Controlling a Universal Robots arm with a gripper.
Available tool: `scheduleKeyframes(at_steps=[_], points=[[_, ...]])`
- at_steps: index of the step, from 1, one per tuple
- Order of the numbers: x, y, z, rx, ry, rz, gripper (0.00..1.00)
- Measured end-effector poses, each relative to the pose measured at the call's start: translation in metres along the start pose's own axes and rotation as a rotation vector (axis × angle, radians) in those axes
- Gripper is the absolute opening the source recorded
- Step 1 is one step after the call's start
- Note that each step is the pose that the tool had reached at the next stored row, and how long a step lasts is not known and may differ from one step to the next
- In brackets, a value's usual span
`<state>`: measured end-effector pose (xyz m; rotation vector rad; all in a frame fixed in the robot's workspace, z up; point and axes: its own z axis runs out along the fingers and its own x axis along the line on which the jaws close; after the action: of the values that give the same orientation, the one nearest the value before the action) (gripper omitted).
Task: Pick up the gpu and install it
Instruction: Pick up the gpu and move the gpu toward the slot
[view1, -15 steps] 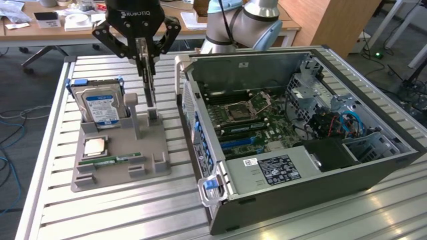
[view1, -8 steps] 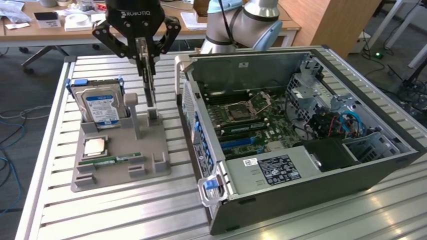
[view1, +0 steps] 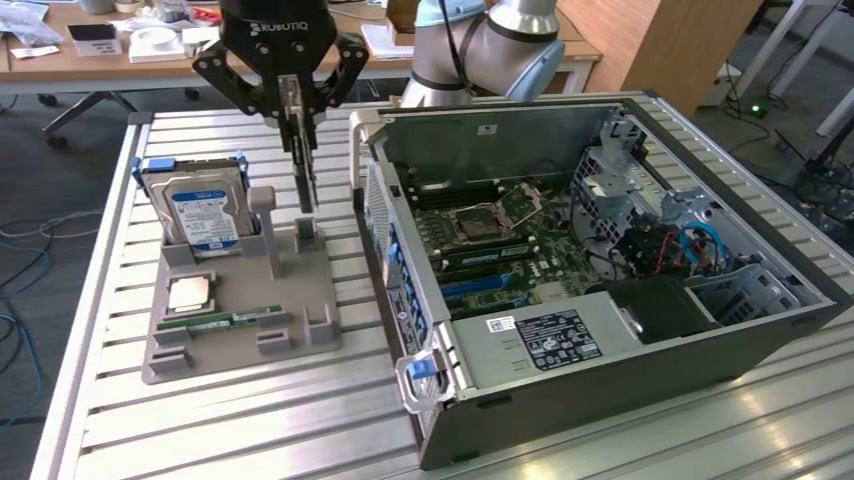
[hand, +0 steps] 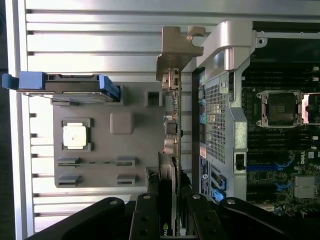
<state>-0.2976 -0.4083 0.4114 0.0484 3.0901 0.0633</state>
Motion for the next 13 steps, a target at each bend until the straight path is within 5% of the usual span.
scheduleKeyframes(at_steps=[13], points=[[-0.014,0.0004,0.0008,-0.0001,-0.0001,0.000,0.26]])
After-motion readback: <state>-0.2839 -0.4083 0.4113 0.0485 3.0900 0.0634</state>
